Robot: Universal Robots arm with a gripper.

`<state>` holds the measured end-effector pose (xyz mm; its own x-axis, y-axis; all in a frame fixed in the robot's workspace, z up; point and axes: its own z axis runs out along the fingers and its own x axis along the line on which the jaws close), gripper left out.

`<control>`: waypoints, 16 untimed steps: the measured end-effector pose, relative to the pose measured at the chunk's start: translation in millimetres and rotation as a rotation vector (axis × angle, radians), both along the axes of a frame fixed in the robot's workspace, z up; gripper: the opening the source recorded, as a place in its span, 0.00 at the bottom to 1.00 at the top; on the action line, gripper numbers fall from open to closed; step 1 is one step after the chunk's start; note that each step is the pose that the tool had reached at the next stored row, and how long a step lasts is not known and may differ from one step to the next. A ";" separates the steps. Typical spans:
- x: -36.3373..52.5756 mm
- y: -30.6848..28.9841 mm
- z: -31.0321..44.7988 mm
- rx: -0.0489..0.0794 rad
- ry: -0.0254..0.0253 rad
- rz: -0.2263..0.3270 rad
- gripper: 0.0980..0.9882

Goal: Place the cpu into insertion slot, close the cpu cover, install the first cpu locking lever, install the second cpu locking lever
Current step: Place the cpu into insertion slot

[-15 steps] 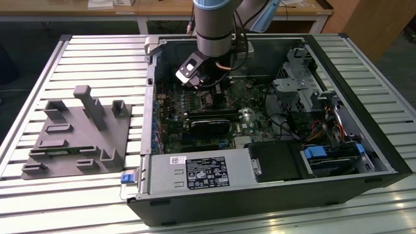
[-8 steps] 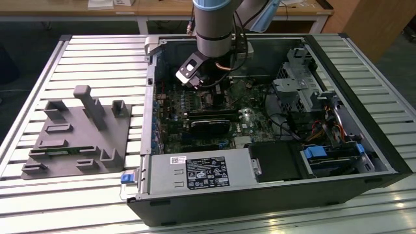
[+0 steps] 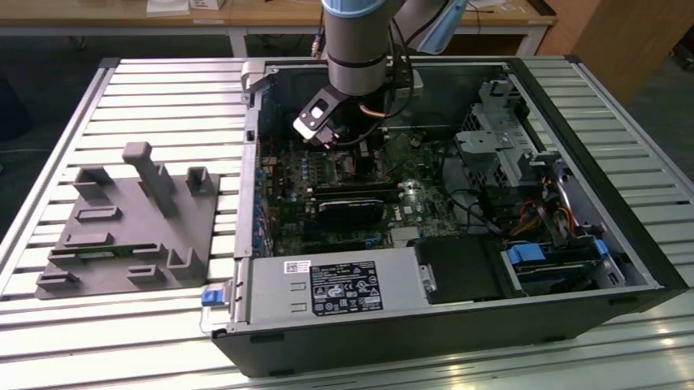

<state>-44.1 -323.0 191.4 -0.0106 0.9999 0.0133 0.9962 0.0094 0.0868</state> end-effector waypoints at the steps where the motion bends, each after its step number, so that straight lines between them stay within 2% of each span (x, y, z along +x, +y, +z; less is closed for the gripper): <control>1: 0.0 0.0 0.0 0.000 0.0000 0.000 0.50; 4: 0.1 0.1 -0.3 0.001 -0.0006 0.000 0.51; 5: 0.1 0.1 -0.3 0.001 -0.0004 0.000 0.58; 11: 0.0 0.0 0.4 0.000 0.0001 0.000 0.58; 16: 0.0 0.0 6.3 0.000 -0.0001 0.000 0.58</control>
